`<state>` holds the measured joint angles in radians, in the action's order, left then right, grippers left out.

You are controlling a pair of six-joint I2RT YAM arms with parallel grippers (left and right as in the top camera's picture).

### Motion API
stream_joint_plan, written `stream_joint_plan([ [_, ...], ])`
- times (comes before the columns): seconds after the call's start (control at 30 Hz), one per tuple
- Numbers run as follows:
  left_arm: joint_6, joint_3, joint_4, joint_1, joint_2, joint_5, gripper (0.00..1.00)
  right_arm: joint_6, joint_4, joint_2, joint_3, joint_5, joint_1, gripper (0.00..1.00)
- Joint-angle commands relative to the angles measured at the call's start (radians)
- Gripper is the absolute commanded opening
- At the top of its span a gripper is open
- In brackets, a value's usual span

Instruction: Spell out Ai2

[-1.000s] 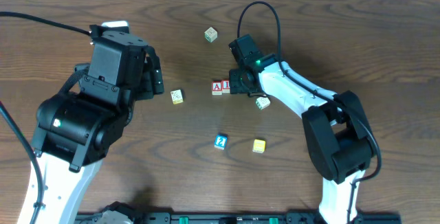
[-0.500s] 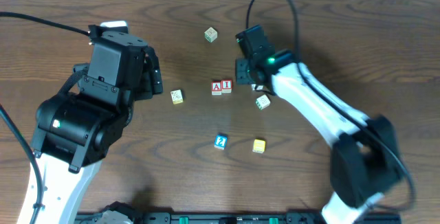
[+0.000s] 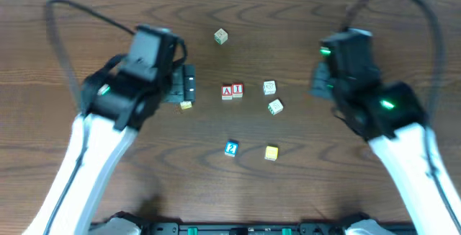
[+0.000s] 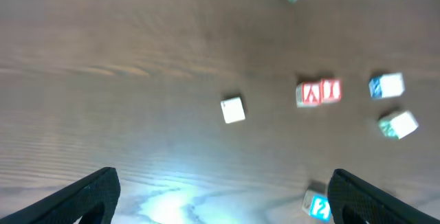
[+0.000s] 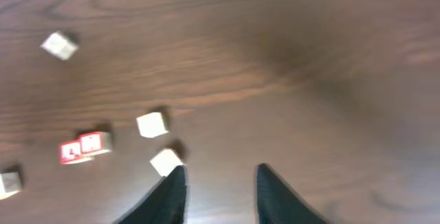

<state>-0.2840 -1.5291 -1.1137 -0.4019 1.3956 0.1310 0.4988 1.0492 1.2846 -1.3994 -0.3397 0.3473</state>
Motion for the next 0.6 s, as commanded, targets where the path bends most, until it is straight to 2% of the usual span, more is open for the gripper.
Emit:
stream_joint_plan([
  [0.0, 0.000, 0.029, 0.005, 0.000, 0.113, -0.063, 1.00, 0.013, 0.048, -0.068, -0.007, -0.027, -0.042, 0.38],
  [0.03, -0.010, 0.029, 0.005, 0.000, 0.149, -0.076, 0.95, 0.013, 0.068, -0.083, -0.007, -0.027, -0.048, 0.45],
  [0.1, -0.011, 0.029, 0.012, -0.001, 0.236, -0.140, 0.95, 0.013, 0.111, -0.109, -0.007, -0.027, -0.056, 0.67],
  [0.13, -0.011, 0.029, 0.016, -0.001, 0.275, -0.172, 0.95, 0.013, 0.130, -0.117, -0.007, -0.027, -0.056, 0.74],
  [0.2, -0.008, 0.029, 0.028, -0.002, 0.355, -0.223, 0.86, 0.013, 0.166, -0.128, -0.007, -0.027, -0.056, 0.73],
  [0.3, -0.008, 0.029, 0.059, -0.011, 0.478, -0.287, 0.77, 0.013, 0.204, -0.128, -0.007, -0.027, -0.056, 0.86],
  [0.37, -0.008, 0.029, 0.087, -0.023, 0.549, -0.310, 0.77, 0.013, 0.217, -0.128, -0.007, -0.027, -0.056, 0.95],
  [0.43, -0.011, 0.029, 0.107, -0.038, 0.596, -0.311, 0.77, 0.017, 0.219, -0.128, -0.007, -0.027, -0.056, 0.99],
  [0.57, -0.020, 0.029, 0.156, -0.075, 0.645, -0.312, 0.79, 0.021, 0.219, -0.128, -0.007, -0.027, -0.056, 0.99],
])
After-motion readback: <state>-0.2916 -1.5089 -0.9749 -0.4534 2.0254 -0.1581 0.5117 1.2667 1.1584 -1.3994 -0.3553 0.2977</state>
